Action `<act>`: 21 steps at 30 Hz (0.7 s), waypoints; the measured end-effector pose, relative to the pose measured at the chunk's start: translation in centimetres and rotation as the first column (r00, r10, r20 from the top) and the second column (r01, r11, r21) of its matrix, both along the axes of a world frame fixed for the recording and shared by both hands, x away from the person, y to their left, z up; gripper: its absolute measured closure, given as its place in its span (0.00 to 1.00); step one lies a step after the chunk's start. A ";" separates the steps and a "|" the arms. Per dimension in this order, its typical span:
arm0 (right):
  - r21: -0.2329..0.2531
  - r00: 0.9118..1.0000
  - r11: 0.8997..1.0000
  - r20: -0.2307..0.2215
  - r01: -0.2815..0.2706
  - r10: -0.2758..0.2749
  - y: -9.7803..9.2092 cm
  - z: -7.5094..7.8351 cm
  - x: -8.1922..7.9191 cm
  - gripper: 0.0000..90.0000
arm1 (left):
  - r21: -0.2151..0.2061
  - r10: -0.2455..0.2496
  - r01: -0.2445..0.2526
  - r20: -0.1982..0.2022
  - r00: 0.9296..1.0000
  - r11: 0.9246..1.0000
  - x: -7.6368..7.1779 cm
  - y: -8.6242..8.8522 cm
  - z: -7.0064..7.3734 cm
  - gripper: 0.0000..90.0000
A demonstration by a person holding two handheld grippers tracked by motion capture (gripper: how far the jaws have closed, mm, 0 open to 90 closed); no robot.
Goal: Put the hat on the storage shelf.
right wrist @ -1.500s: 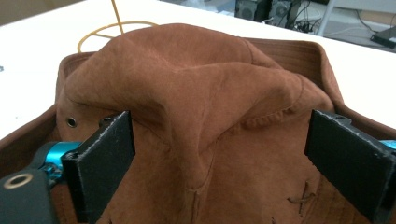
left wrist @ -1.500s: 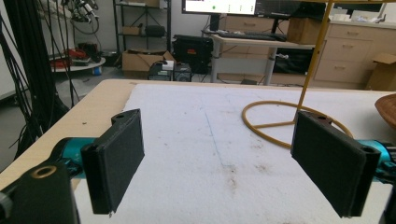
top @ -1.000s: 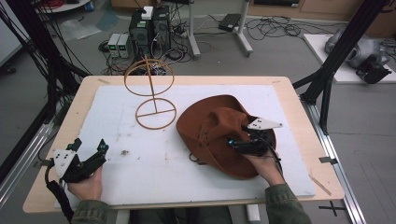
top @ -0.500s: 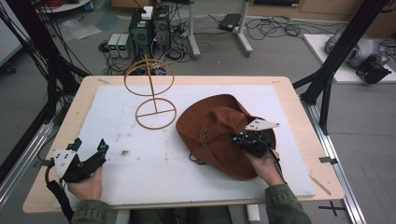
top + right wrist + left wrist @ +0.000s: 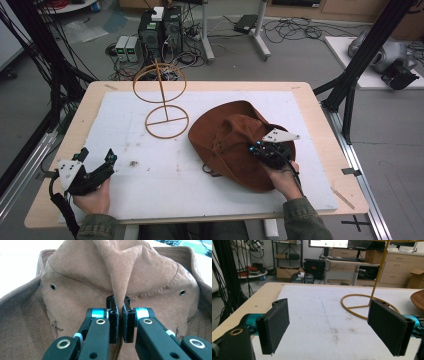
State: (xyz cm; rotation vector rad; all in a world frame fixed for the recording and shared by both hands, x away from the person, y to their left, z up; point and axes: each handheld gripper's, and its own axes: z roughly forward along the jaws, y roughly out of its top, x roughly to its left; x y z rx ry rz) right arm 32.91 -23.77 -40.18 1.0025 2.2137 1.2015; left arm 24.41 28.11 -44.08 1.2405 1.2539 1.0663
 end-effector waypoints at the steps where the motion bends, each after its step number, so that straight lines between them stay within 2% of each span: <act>1: 0.007 1.000 1.000 0.001 0.000 0.000 0.0 0.0 0.0 0.97 | 0.000 0.000 0.000 0.000 1.000 1.000 0.0 0.0 0.0 0.20; 12: 0.079 0.999 0.997 0.048 0.022 -0.026 -0.8 0.4 -0.4 0.97 | -0.014 0.004 -0.004 0.001 1.000 1.000 0.0 0.2 0.0 0.20; 18: 0.123 0.995 0.991 0.083 0.044 -0.054 -1.2 0.8 -0.8 0.97 | -0.021 0.003 -0.003 0.003 1.000 1.000 0.0 0.2 0.0 0.21; 21: 0.147 0.994 0.988 0.099 0.038 -0.053 -1.4 1.0 -1.0 0.97 | -0.027 0.002 -0.002 0.000 1.000 1.000 0.0 0.3 0.0 0.21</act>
